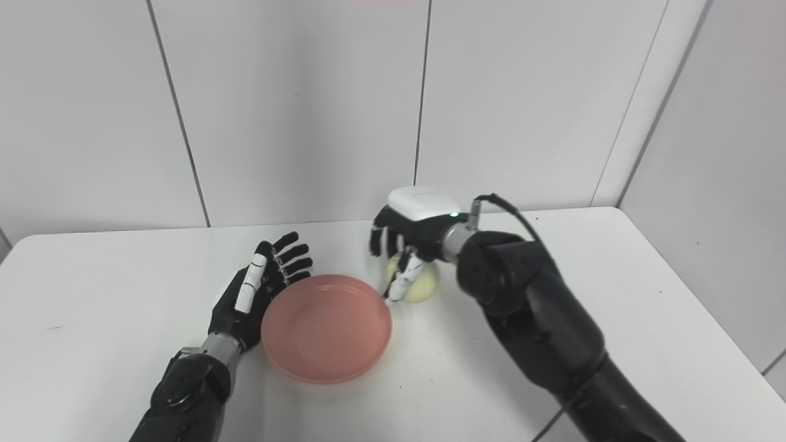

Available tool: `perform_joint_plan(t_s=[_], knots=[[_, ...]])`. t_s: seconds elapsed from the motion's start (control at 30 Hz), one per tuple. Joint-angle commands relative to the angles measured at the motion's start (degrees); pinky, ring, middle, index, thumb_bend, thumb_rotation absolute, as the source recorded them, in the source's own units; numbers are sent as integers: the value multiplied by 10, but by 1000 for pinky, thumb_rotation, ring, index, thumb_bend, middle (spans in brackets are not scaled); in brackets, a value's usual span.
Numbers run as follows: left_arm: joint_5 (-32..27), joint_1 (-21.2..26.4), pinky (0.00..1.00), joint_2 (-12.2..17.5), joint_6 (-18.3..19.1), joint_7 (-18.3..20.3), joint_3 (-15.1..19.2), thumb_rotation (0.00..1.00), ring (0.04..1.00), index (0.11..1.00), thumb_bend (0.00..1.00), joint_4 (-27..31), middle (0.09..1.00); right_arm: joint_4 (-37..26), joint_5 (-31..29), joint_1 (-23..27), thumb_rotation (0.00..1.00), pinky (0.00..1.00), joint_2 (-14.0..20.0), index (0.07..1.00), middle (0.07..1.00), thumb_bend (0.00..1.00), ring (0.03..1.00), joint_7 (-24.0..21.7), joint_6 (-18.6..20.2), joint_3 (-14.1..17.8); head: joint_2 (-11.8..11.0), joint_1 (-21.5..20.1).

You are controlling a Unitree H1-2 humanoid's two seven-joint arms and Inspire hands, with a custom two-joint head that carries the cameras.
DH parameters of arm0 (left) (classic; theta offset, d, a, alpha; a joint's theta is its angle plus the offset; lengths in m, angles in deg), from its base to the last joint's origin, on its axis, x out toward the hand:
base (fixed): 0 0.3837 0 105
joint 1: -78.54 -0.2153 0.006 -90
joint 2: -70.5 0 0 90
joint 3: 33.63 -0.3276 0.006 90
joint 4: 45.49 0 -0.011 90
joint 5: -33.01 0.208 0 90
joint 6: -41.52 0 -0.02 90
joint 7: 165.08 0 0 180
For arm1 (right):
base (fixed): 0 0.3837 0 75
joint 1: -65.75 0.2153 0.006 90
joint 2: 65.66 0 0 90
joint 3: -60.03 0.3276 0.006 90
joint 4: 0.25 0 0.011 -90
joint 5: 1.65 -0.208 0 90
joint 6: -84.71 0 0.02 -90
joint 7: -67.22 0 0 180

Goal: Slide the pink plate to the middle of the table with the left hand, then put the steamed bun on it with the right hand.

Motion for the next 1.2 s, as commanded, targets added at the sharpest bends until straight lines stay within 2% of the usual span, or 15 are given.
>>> perform_joint_plan(t_s=[0.0,0.07,0.33,0.53,0.7,0.8,0.93,1.17], knots=[[8,-6,772,-8,4,-7,-3,838,786,810,794,-22,815,-20,10,23,0,241,-9,543,474,511,379,1,5,5,1,4],[8,-3,770,-9,1,-6,-3,833,788,810,792,-27,819,-18,15,20,0,248,-27,545,474,511,379,0,5,-1,1,10],[9,7,769,-16,-11,-8,-3,831,787,815,771,-48,824,14,8,10,0,251,-54,547,469,511,373,8,-5,-18,3,21],[9,12,769,-20,-11,-9,-4,821,789,807,796,-54,819,48,0,2,0,274,-60,542,470,514,387,36,-34,-33,6,30],[11,14,767,-20,-11,-8,-4,834,796,829,817,-58,831,87,-16,-9,0,234,-69,530,471,515,385,71,-61,-38,7,31],[13,15,767,-20,-12,-8,-3,836,793,830,811,-59,828,104,-15,-9,0,248,-71,524,477,517,394,82,-64,-43,8,31],[18,14,763,-19,-9,-12,-5,842,794,832,790,-57,830,130,-16,-15,0,277,-73,519,483,517,404,123,-88,-48,8,30],[18,13,763,-19,-6,-11,-5,835,792,821,791,-56,814,162,-26,-36,0,316,-81,523,494,517,405,247,-164,-39,9,31]])
